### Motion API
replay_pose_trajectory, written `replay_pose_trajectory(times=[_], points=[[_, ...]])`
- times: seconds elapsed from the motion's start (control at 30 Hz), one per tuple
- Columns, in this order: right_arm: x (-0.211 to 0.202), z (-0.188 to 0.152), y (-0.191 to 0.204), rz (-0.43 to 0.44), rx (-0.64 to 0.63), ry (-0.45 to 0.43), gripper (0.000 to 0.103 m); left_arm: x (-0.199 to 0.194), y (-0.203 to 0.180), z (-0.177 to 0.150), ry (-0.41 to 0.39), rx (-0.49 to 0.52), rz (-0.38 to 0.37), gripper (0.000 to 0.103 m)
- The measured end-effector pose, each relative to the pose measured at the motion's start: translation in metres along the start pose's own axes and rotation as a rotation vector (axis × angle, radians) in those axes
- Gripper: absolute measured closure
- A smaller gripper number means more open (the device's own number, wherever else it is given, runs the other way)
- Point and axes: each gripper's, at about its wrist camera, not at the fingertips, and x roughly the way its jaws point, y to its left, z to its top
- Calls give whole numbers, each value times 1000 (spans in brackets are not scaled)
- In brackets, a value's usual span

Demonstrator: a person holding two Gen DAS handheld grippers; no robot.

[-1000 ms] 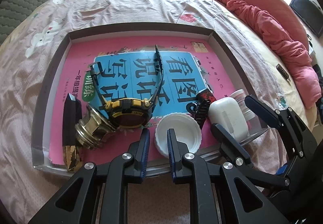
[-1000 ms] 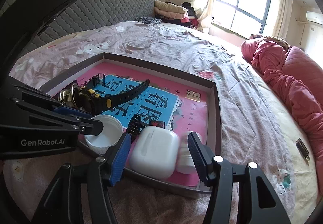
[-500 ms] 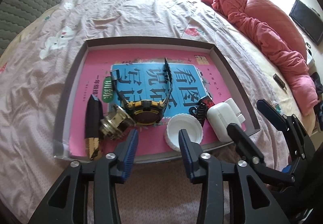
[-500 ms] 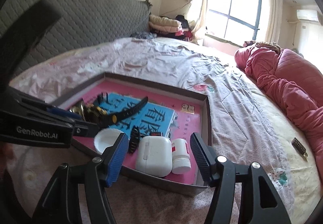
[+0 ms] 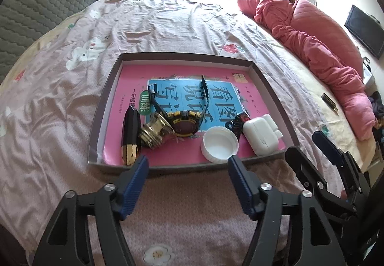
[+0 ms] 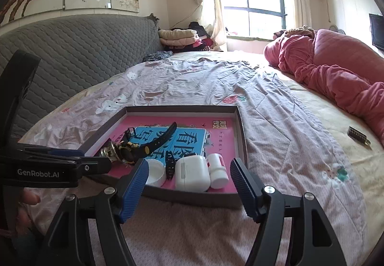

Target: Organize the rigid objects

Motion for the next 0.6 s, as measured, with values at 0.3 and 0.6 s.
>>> replay_pose_trajectory(times=[0.3,0.6], points=[[-23,-8,10,-13,13,-10,33,-31,1,-19,-57,2,19,26],[-45,-19,24,-33,20,-6,33,-45,1,-42,-73,3,80,25]])
